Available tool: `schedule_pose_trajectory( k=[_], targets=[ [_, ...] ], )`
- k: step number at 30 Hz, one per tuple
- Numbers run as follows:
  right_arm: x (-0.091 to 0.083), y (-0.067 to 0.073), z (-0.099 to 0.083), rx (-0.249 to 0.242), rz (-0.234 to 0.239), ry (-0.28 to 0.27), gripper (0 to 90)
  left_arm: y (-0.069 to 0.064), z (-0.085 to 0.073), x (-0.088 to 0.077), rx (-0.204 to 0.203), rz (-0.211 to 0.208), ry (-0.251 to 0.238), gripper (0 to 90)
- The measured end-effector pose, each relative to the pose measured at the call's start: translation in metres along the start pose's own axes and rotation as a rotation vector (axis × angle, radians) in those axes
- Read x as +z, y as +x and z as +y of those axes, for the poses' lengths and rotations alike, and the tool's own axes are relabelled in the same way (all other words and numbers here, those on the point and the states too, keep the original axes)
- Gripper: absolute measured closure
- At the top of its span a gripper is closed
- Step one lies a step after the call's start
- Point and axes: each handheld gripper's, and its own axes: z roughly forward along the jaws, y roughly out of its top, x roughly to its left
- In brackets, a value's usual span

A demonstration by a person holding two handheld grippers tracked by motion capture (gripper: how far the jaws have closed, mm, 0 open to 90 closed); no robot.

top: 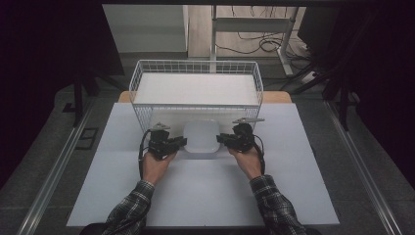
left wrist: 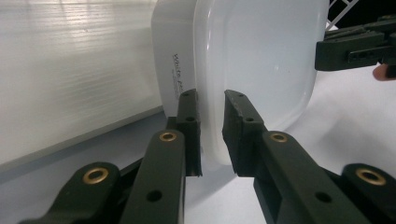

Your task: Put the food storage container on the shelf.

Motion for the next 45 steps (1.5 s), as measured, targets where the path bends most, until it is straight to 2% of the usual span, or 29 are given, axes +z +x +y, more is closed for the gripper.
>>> schedule_pose_trajectory(
  k=[4,5,7,8,10,11,18,20,21,24,27,28,30,31,34,35,37,38,39,40,41,42,43,45],
  targets=[
    [0.001,-0.001,0.001,-0.008,-0.001,-0.007,73.8,0.001,0.001,0.000,0.005,-0.002,-0.009,76.1],
    [0.002,-0.001,0.002,-0.016,-0.011,-0.010,70.9,0.000,0.003,0.000,0.024,0.019,-0.031,74.8],
    [0.004,-0.001,0.003,-0.017,-0.015,-0.012,68.7,-0.002,0.004,0.001,0.034,0.030,-0.038,75.2],
    [0.005,-0.002,0.004,-0.014,-0.023,-0.020,67.5,-0.004,0.008,0.001,0.062,0.053,-0.041,75.6],
    [0.005,-0.003,0.006,-0.007,-0.025,-0.030,67.1,-0.005,0.010,0.002,0.067,0.062,-0.048,75.8],
    [0.006,-0.004,0.008,-0.003,-0.037,-0.041,65.4,-0.006,0.013,0.003,0.079,0.080,-0.047,75.8],
    [0.010,-0.004,0.015,-0.008,-0.087,-0.071,64.1,-0.002,0.022,0.006,0.073,0.104,-0.059,73.2],
    [0.012,-0.005,0.019,-0.011,-0.100,-0.078,65.3,-0.001,0.024,0.007,0.071,0.101,-0.063,71.4],
    [0.011,-0.005,0.021,-0.019,-0.121,-0.084,67.4,-0.001,0.026,0.008,0.075,0.104,-0.075,70.9],
    [0.009,-0.006,0.023,-0.021,-0.113,-0.105,69.3,-0.001,0.027,0.005,0.069,0.089,-0.103,70.8],
    [0.002,-0.002,0.024,-0.062,-0.099,-0.115,71.7,-0.003,0.027,-0.002,0.080,0.076,-0.114,69.1],
    [0.002,-0.002,0.024,-0.062,-0.099,-0.115,71.7,-0.004,0.027,-0.004,0.083,0.069,-0.116,69.1],
    [-0.001,0.000,0.024,-0.075,-0.087,-0.113,74.8,-0.007,0.024,-0.009,0.096,0.065,-0.116,63.6],
    [-0.005,0.003,0.022,-0.096,-0.071,-0.103,79.0,-0.010,0.020,-0.014,0.102,0.057,-0.118,60.9],
    [-0.007,0.007,0.019,-0.117,-0.066,-0.091,83.0,-0.012,0.015,-0.020,0.102,0.046,-0.121,51.9],
    [-0.009,0.009,0.016,-0.133,-0.057,-0.084,86.8,-0.013,0.010,-0.026,0.105,0.028,-0.125,48.9],
    [-0.012,0.011,0.013,-0.138,-0.049,-0.083,88.8,-0.013,0.007,-0.029,0.110,0.019,-0.126,42.0],
    [-0.012,0.011,0.013,-0.138,-0.049,-0.083,88.8,-0.013,0.004,-0.033,0.116,0.018,-0.124,42.0],
    [-0.014,0.012,0.011,-0.137,-0.042,-0.083,89.0,-0.014,-0.002,-0.039,0.123,0.008,-0.129,36.5],
    [-0.014,0.012,0.011,-0.137,-0.042,-0.083,89.0,-0.014,-0.002,-0.039,0.123,0.008,-0.129,34.0],
    [-0.015,0.013,0.010,-0.130,-0.040,-0.083,89.0,-0.015,-0.006,-0.043,0.125,0.004,-0.132,34.0],
    [-0.017,0.014,0.009,-0.124,-0.038,-0.088,88.9,-0.015,-0.009,-0.045,0.124,-0.001,-0.133,29.0],
    [-0.017,0.014,0.009,-0.124,-0.038,-0.088,88.9,-0.015,-0.014,-0.048,0.126,-0.015,-0.129,29.0],
    [-0.020,0.018,0.006,-0.123,-0.037,-0.087,89.0,-0.016,-0.028,-0.056,0.135,-0.017,-0.119,24.7]
  ],
)
